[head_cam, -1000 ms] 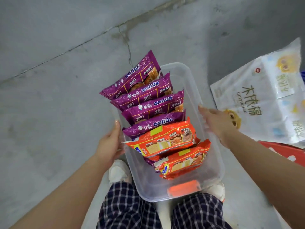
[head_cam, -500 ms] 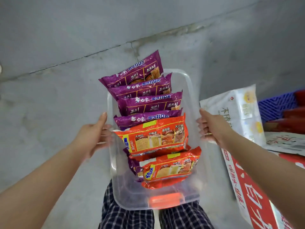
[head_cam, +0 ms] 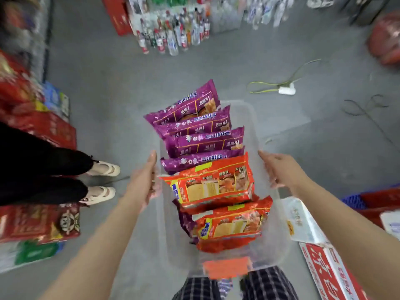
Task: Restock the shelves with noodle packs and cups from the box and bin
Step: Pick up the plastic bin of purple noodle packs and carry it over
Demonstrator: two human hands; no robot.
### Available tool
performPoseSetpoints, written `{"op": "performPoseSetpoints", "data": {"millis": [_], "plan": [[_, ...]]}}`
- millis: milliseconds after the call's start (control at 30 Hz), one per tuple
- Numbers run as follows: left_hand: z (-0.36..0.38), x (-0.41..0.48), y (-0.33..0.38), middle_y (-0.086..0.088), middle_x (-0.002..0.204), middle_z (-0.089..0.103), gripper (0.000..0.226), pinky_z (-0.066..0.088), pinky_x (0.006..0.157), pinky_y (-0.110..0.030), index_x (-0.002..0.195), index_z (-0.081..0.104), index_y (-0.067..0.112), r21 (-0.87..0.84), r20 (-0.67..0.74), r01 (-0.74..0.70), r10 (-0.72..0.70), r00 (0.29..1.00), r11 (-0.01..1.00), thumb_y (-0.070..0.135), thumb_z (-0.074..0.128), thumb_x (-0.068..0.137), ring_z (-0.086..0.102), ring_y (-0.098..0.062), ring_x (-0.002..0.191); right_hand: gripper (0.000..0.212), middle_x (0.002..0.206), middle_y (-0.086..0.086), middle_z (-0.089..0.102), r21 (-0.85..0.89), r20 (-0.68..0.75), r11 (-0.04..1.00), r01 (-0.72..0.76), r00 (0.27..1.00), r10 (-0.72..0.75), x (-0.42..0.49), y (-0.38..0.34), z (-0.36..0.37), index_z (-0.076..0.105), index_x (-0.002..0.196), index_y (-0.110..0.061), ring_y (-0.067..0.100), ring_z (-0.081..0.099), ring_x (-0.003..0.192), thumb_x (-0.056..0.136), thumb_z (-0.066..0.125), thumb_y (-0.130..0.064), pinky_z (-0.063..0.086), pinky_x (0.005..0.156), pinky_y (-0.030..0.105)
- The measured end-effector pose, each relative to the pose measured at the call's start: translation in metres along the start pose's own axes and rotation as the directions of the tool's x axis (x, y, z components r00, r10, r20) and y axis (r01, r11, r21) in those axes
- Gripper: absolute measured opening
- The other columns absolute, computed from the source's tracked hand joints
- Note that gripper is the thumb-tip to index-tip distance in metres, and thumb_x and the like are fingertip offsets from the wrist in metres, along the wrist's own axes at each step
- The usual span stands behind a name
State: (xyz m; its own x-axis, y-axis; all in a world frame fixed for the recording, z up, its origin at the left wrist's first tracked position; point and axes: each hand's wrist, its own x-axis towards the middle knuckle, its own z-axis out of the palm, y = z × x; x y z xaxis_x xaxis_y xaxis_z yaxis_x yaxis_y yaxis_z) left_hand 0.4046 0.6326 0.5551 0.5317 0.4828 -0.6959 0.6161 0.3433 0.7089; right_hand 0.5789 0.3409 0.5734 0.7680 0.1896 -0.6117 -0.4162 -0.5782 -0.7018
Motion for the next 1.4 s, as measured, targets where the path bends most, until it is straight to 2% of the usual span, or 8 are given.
{"op": "performPoseSetpoints", "data": {"millis": [133, 300, 567, 700, 800, 1000, 1167, 1400], "plan": [[-0.047, -0.021, 0.081, -0.005, 0.070, 0.048, 0.085, 0.028, 0.050, -0.025, 0.109, 0.070, 0.017, 0.000, -0.065, -0.093, 0.093, 0.994, 0.996, 0.090, 0.054, 0.067, 0.037, -0.013, 0.053, 0.048, 0.059, 0.009, 0.053, -0.013, -0.039, 0.994, 0.105, 0.994, -0.106, -0.032, -0.071, 0.025, 0.061, 0.076, -0.007, 0.019, 0.052, 0.044, 0.093, 0.057, -0.052, 0.051, 0.053, 0.032], [-0.091, 0.005, 0.141, -0.005, 0.076, 0.053, 0.070, 0.039, 0.069, -0.034, 0.070, 0.053, 0.021, 0.002, -0.179, -0.120, 0.118, 0.977, 0.993, 0.090, 0.062, 0.059, 0.048, -0.020, 0.074, 0.053, 0.054, 0.009, 0.053, -0.015, -0.055, 0.987, 0.161, 0.985, -0.162, 0.000, -0.147, 0.054, 0.065, 0.078, 0.003, 0.018, 0.049, 0.042, 0.092, 0.061, -0.048, 0.041, 0.044, 0.026], [-0.146, 0.094, 0.222, 0.002, 0.059, 0.049, 0.052, 0.028, 0.052, -0.025, 0.093, 0.060, 0.013, -0.203, -0.303, -0.143, 0.077, 0.950, 0.969, 0.060, 0.074, 0.075, 0.039, -0.013, 0.051, 0.062, 0.073, 0.012, 0.060, -0.105, 0.159, 0.963, 0.247, 0.960, -0.229, 0.117, -0.303, 0.112, 0.067, 0.102, 0.007, 0.023, 0.052, 0.058, 0.091, 0.059, -0.054, 0.041, 0.050, 0.028], [-0.188, 0.131, 0.269, -0.008, 0.081, 0.061, 0.056, 0.048, 0.080, -0.039, 0.097, 0.067, 0.012, -0.243, -0.356, -0.109, 0.016, 0.934, 0.964, 0.061, 0.075, 0.072, 0.056, -0.021, 0.074, 0.062, 0.069, 0.013, 0.060, -0.152, 0.267, 0.934, 0.324, 0.923, -0.277, 0.170, -0.390, 0.152, 0.066, 0.101, 0.006, 0.020, 0.050, 0.046, 0.092, 0.057, -0.055, 0.040, 0.041, 0.024], [-0.219, 0.164, 0.307, -0.013, 0.091, 0.060, 0.057, 0.041, 0.070, -0.038, 0.099, 0.071, 0.004, -0.287, -0.433, -0.144, 0.005, 0.901, 0.947, 0.055, 0.074, 0.076, 0.052, -0.024, 0.077, 0.061, 0.058, 0.008, 0.051, -0.145, 0.322, 0.919, 0.367, 0.895, -0.307, 0.203, -0.449, 0.189, 0.064, 0.089, 0.005, 0.018, 0.043, 0.041, 0.092, 0.056, -0.055, 0.037, 0.041, 0.023], [-0.284, 0.256, 0.390, 0.007, 0.043, 0.034, 0.048, 0.031, 0.040, -0.013, 0.064, 0.045, 0.018, -0.360, -0.508, -0.154, -0.055, 0.860, 0.920, 0.055, 0.065, 0.087, 0.027, -0.007, 0.032, 0.049, 0.046, 0.002, 0.035, -0.144, 0.368, 0.891, 0.430, 0.859, -0.355, 0.291, -0.567, 0.282, 0.050, 0.070, -0.012, 0.015, 0.032, 0.037, 0.087, 0.062, -0.057, 0.027, 0.041, 0.024], [-0.352, 0.347, 0.476, 0.008, 0.041, 0.040, 0.042, 0.033, 0.052, -0.022, 0.085, 0.061, 0.013, -0.343, -0.501, -0.156, -0.040, 0.864, 0.926, 0.055, 0.063, 0.088, 0.035, -0.012, 0.047, 0.059, 0.046, 0.001, 0.027, -0.142, 0.351, 0.888, 0.436, 0.861, -0.367, 0.365, -0.663, 0.356, 0.029, 0.059, -0.019, 0.017, 0.028, 0.039, 0.083, 0.068, -0.056, 0.023, 0.046, 0.028], [-0.440, 0.471, 0.609, -0.007, 0.131, 0.055, 0.090, 0.047, 0.084, -0.034, 0.145, 0.044, 0.012, -0.319, -0.502, -0.214, 0.028, 0.865, 0.923, 0.071, 0.061, 0.078, 0.055, -0.022, 0.100, 0.055, 0.051, 0.003, 0.036, -0.136, 0.312, 0.883, 0.449, 0.865, -0.392, 0.459, -0.801, 0.442, 0.038, 0.062, -0.015, 0.018, 0.034, 0.045, 0.084, 0.066, -0.057, 0.025, 0.047, 0.026]]}}
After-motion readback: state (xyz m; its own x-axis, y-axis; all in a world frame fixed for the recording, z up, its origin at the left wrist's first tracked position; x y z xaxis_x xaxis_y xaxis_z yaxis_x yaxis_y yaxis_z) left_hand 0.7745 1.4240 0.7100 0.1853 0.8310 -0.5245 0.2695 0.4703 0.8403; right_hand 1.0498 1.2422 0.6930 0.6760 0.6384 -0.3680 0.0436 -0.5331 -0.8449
